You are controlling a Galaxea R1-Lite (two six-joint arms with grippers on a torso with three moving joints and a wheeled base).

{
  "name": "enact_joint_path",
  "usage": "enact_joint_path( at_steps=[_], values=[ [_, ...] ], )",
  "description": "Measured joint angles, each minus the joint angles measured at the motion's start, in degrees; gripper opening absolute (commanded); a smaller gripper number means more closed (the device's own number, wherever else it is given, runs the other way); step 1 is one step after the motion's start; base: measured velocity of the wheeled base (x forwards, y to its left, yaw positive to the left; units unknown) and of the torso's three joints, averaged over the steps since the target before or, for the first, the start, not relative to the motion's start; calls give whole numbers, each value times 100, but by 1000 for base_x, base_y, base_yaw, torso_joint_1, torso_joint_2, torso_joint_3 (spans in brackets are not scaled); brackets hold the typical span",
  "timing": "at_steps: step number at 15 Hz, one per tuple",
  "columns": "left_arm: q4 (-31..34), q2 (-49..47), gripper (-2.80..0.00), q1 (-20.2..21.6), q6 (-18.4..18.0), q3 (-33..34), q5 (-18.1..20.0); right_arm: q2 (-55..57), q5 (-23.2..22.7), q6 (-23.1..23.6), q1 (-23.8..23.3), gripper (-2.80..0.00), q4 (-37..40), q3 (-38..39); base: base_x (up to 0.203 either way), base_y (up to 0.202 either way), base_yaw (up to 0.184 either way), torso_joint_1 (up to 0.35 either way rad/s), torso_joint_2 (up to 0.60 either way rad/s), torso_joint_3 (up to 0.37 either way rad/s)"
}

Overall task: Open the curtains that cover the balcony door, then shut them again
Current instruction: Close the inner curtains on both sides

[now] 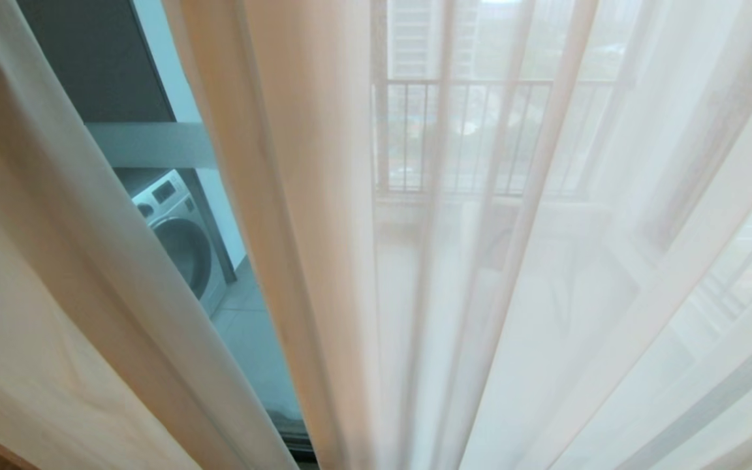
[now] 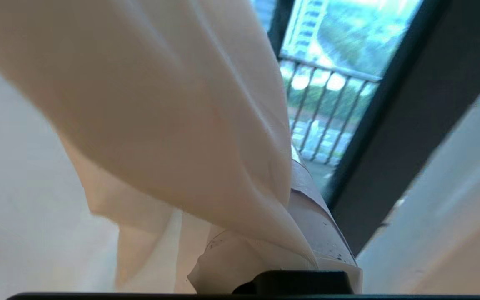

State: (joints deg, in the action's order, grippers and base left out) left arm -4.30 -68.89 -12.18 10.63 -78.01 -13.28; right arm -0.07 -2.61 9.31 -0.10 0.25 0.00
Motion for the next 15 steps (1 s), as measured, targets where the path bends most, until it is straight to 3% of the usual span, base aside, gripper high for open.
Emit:
enact_joint_path(
  at_steps=[2,4,9,15],
  values=[
    [-379,56,-280,-278,-91,-9,20,0,2,2,0,-280,0,0,0,0,0,0,0,0],
    [-464,91,-280,-601,-326,-32,29,0,0,2,0,-280,2,0,0,0,0,0,0,0],
    [-689,120,-280,-1549,-496,-114,61,0,0,2,0,-280,2,0,0,0,0,0,0,0],
    [-1055,51,-280,-2803,-1267,-168,55,0,2,0,0,-280,0,0,0,0,0,0,0,0]
  ],
)
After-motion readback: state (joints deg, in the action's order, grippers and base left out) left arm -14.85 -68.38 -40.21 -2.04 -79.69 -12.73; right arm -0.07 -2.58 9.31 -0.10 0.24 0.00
